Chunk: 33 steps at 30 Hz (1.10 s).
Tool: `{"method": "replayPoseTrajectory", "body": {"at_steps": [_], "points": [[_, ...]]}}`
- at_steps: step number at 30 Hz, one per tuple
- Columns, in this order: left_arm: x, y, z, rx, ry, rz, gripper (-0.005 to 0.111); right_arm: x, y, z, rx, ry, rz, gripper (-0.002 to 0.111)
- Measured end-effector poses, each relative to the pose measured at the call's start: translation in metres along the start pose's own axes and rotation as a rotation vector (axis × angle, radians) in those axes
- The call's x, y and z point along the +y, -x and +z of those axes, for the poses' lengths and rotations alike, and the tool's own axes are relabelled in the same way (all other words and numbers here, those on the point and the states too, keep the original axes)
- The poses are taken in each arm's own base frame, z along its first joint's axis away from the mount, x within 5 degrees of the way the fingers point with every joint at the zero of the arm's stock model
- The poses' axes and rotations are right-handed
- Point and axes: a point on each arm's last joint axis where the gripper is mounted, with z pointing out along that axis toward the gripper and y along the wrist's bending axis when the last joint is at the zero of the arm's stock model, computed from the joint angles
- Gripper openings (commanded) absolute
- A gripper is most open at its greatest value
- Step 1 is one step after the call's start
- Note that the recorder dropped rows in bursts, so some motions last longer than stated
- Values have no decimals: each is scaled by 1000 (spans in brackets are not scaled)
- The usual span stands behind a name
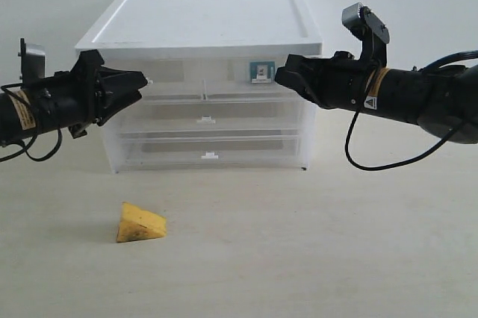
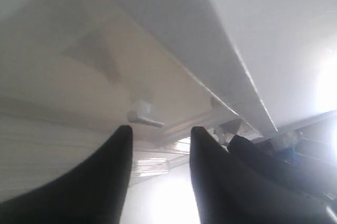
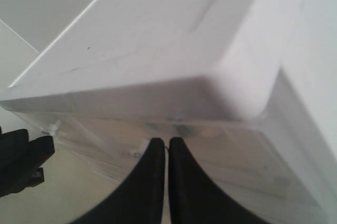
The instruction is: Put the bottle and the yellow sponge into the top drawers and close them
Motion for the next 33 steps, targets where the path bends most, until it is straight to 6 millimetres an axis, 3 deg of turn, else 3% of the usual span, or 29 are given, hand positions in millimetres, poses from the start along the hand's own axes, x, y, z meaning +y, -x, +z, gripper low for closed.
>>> {"method": "replayPoseTrajectory", "body": {"at_steps": [8, 15, 17, 20, 30, 33], "points": [[16, -2, 14, 24, -78, -41, 34, 0, 0, 0, -1, 0, 1, 0], [12, -1, 14, 17, -132, -38, 32, 0, 0, 0, -2, 1, 0, 0], [13, -1, 14, 15, -118, -32, 27, 0, 0, 0, -2, 1, -3, 0], [14, 0, 14, 6, -108, -24, 4, 0, 0, 0, -2, 1, -4, 0], [18, -1, 7, 12, -138, 19, 4, 0, 0, 0, -2, 1, -22, 0], [2, 5, 3, -11, -188, 44, 4, 0, 0, 0, -2, 1, -24, 0]]}}
